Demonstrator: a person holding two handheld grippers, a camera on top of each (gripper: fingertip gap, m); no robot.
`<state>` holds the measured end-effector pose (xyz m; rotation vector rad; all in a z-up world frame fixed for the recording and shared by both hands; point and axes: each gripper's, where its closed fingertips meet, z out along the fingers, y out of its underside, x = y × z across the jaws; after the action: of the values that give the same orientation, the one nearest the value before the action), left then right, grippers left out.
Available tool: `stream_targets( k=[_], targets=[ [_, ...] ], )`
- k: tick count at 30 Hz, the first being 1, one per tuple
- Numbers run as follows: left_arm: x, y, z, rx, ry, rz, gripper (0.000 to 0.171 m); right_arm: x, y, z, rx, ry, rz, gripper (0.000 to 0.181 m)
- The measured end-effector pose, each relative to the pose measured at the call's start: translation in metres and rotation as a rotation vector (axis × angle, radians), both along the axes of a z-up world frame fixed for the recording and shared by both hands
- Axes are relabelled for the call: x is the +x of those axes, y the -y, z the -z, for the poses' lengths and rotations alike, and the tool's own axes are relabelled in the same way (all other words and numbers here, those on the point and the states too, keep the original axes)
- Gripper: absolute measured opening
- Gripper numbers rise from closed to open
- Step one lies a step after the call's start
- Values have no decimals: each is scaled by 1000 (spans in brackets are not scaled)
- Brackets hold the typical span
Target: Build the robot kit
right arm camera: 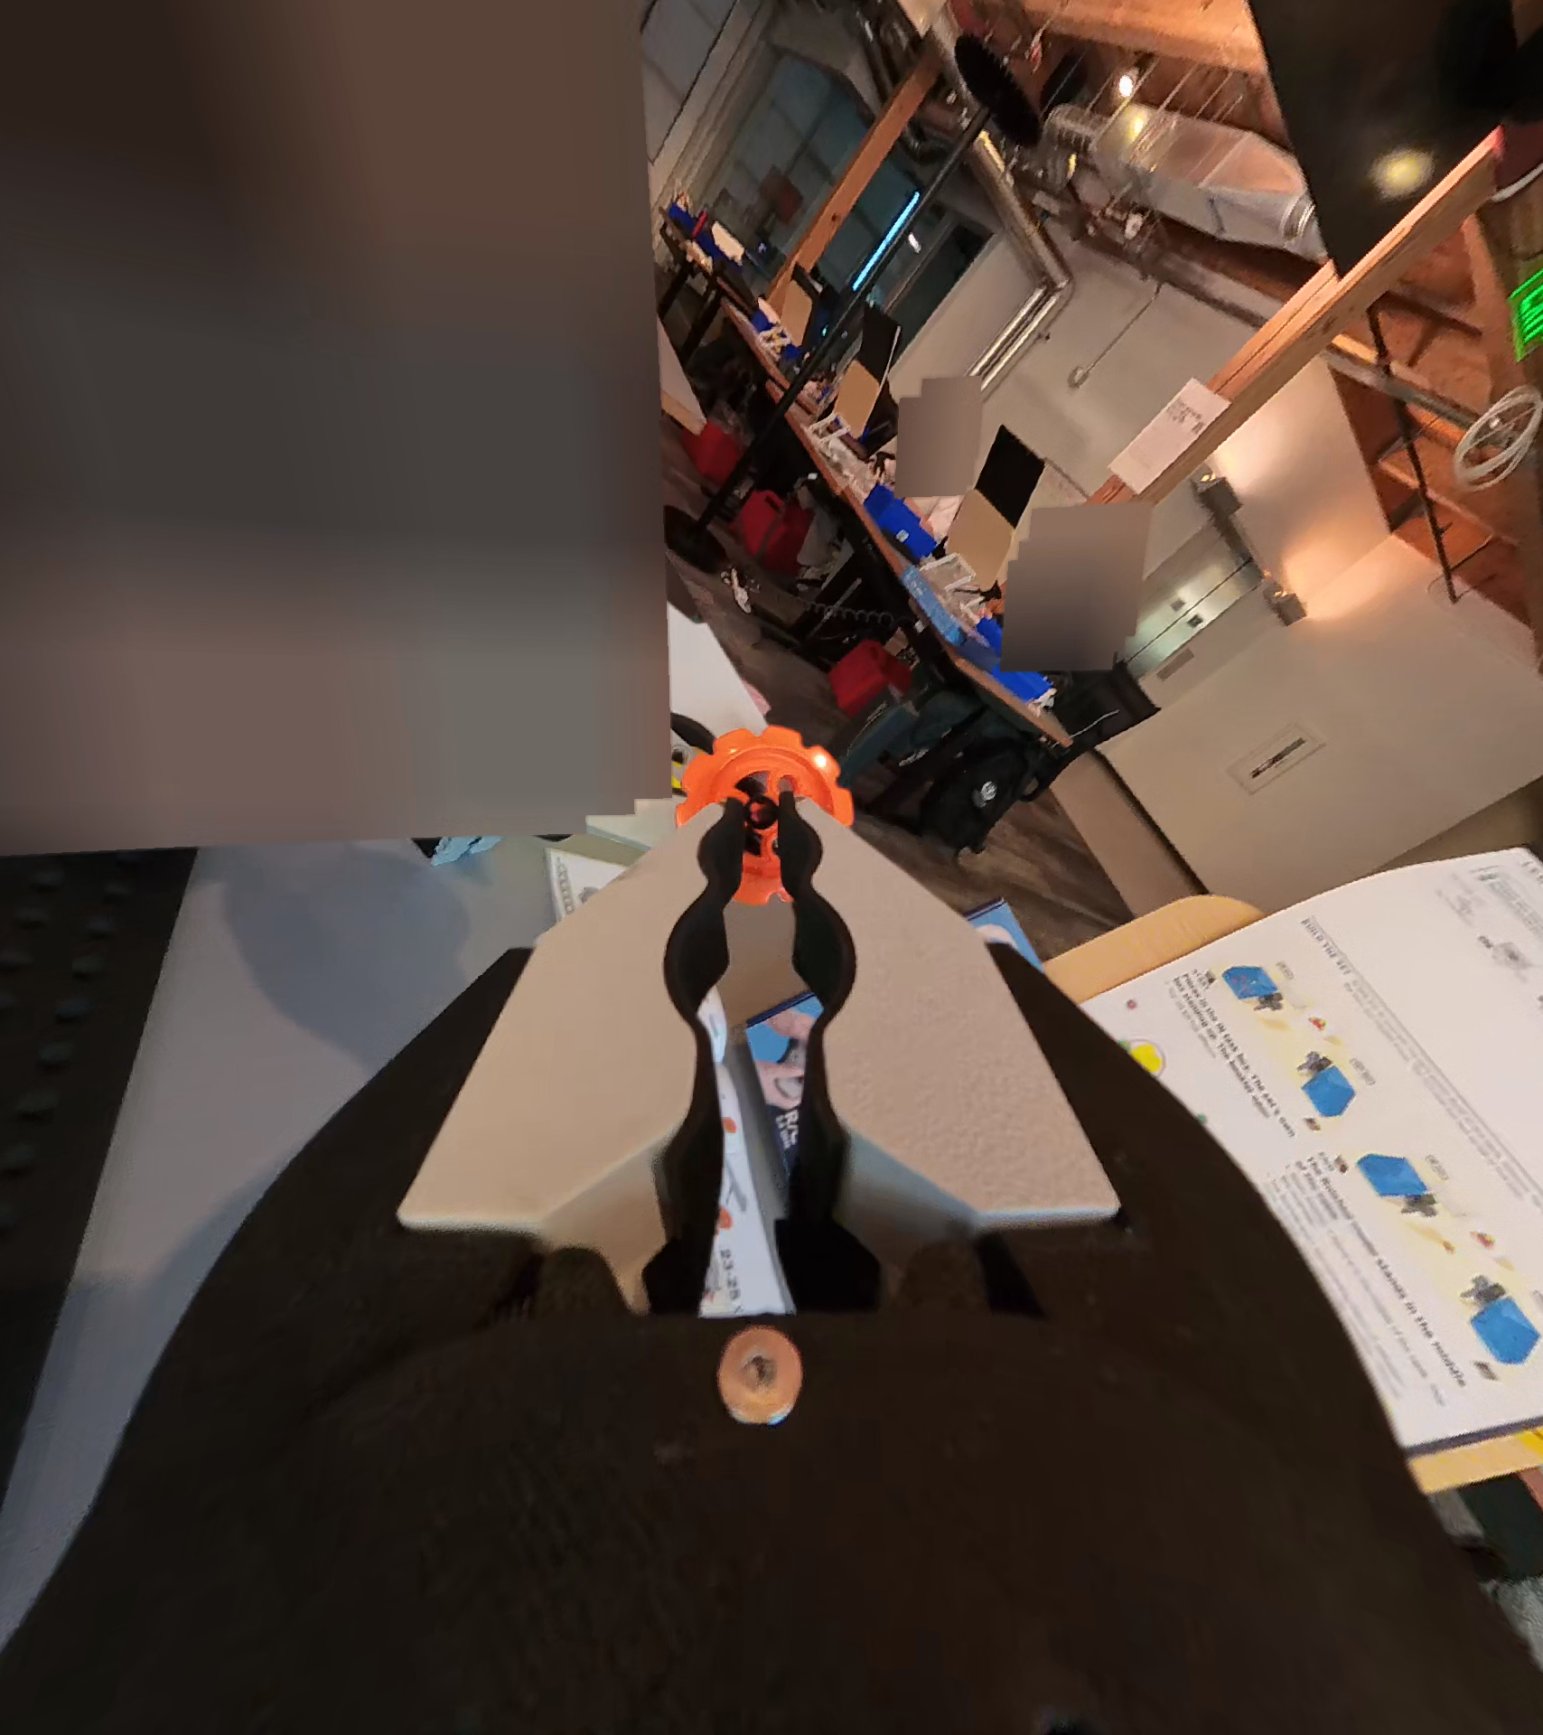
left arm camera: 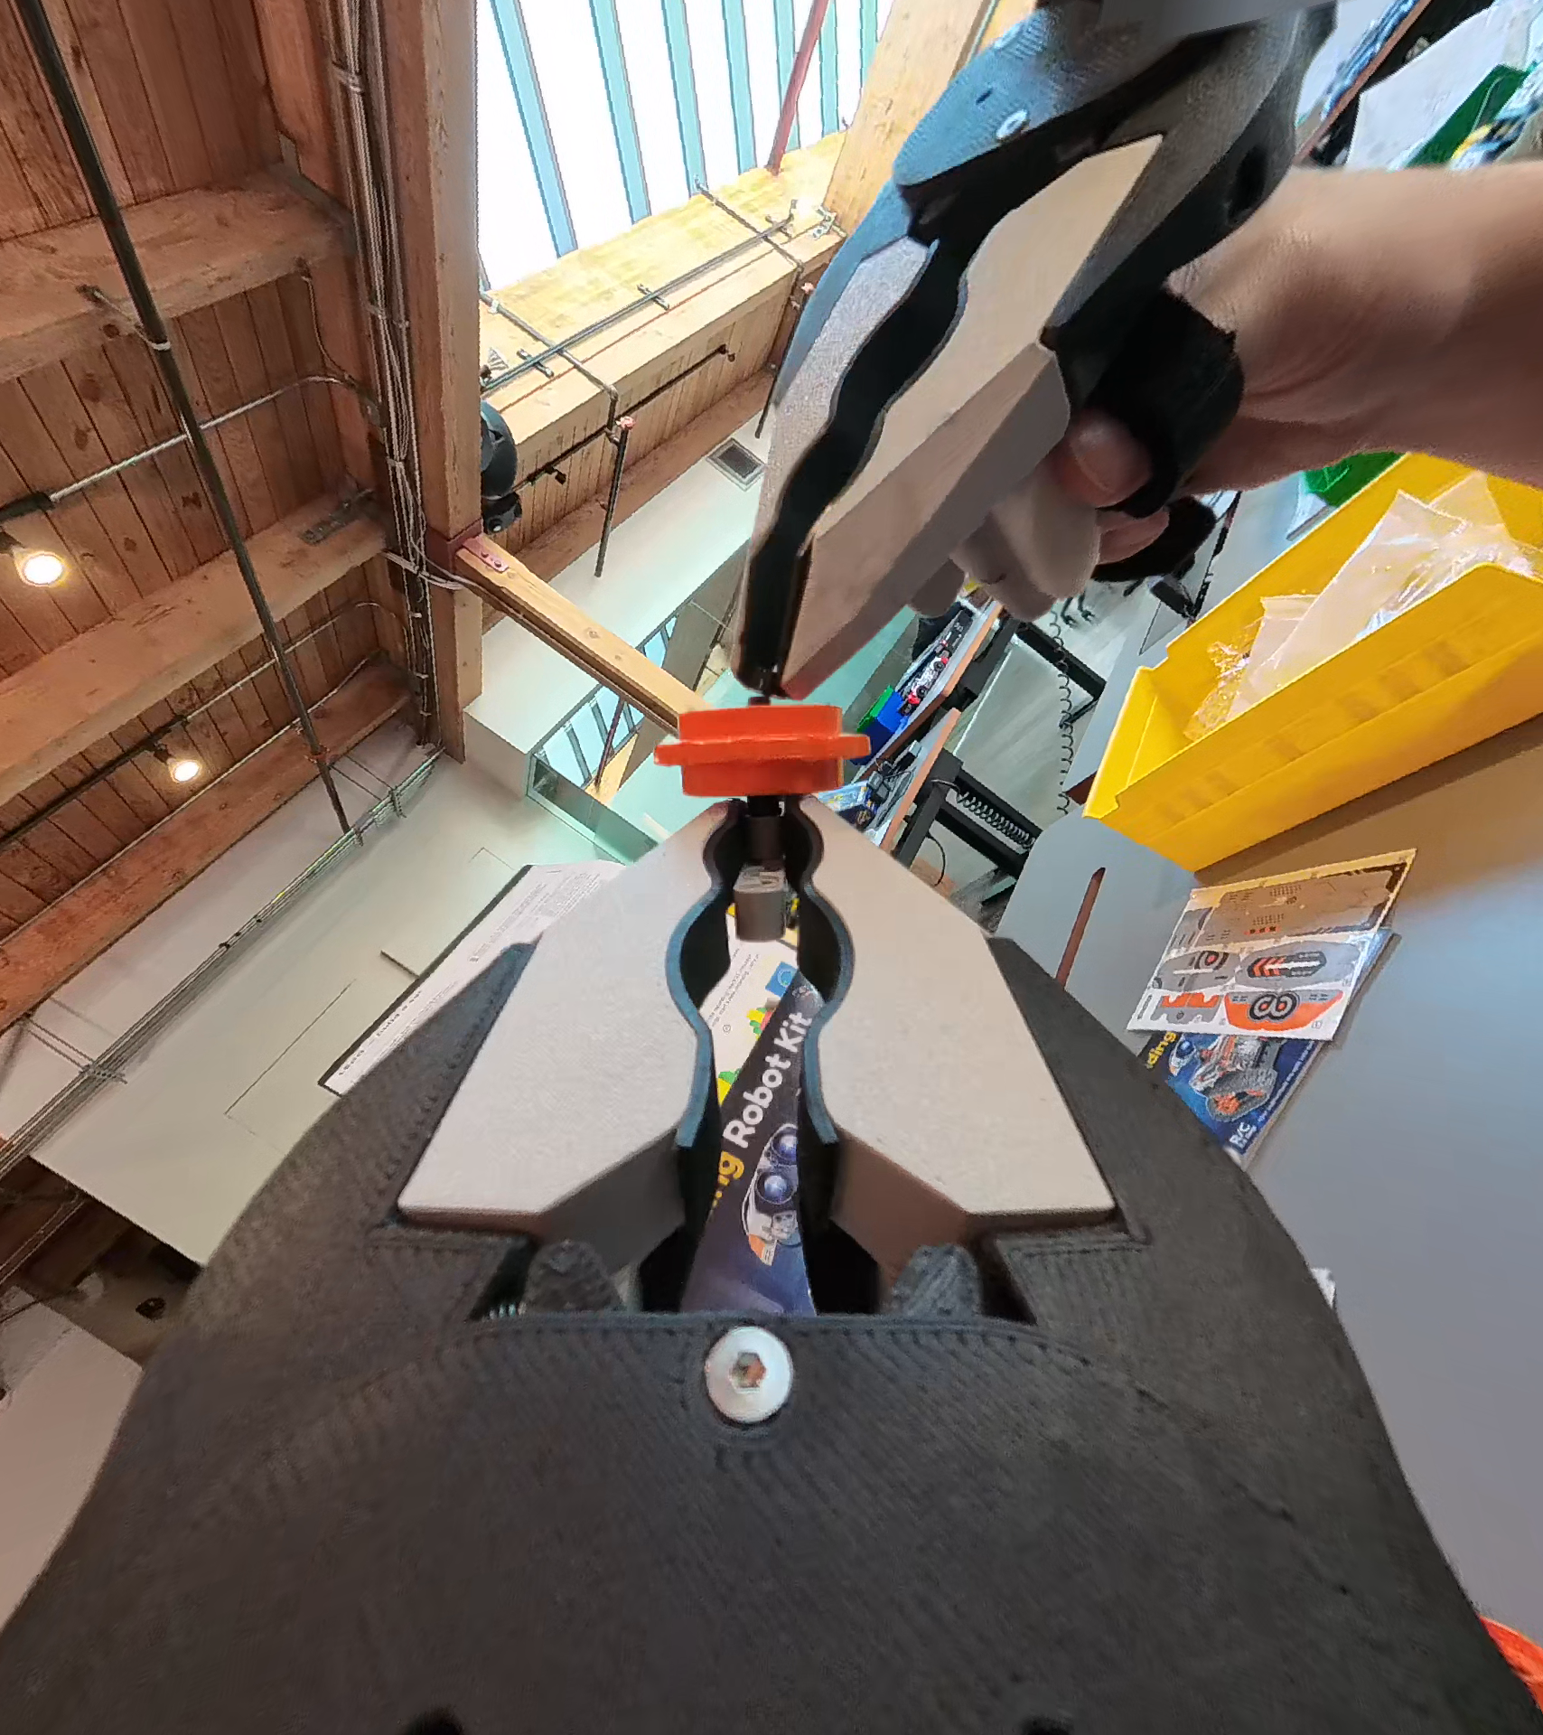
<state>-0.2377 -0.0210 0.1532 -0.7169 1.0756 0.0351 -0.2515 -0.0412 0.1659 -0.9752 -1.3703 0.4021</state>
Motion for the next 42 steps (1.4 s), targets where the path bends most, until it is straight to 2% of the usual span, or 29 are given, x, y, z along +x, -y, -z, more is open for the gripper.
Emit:
stream_targets(
  k=[11, 15, 18, 26, 33, 42],
  targets=[
    [3, -3, 10, -41, -57, 20, 5, 8, -15, 6, -33, 31, 62, 5],
    [3, -5, 13, -61, -73, 15, 5, 8, -3, 5, -63, 24, -14, 5],
    [4, -7, 16, -71, -82, 11, 5, 8, -10, 13, -57, 68, 28, 6],
    [2, -15, 22, -55, -131, -37, 5, 6, -15, 19, -111, 81, 29, 6],
    [-1, -22, 25, -8, -175, -117, 5, 6, -24, 23, -291, 42, 45, 6],
    [-11, -36, 18, 83, -188, -312, 5, 1, -38, 19, -566, -113, 20, 6]
  ],
)
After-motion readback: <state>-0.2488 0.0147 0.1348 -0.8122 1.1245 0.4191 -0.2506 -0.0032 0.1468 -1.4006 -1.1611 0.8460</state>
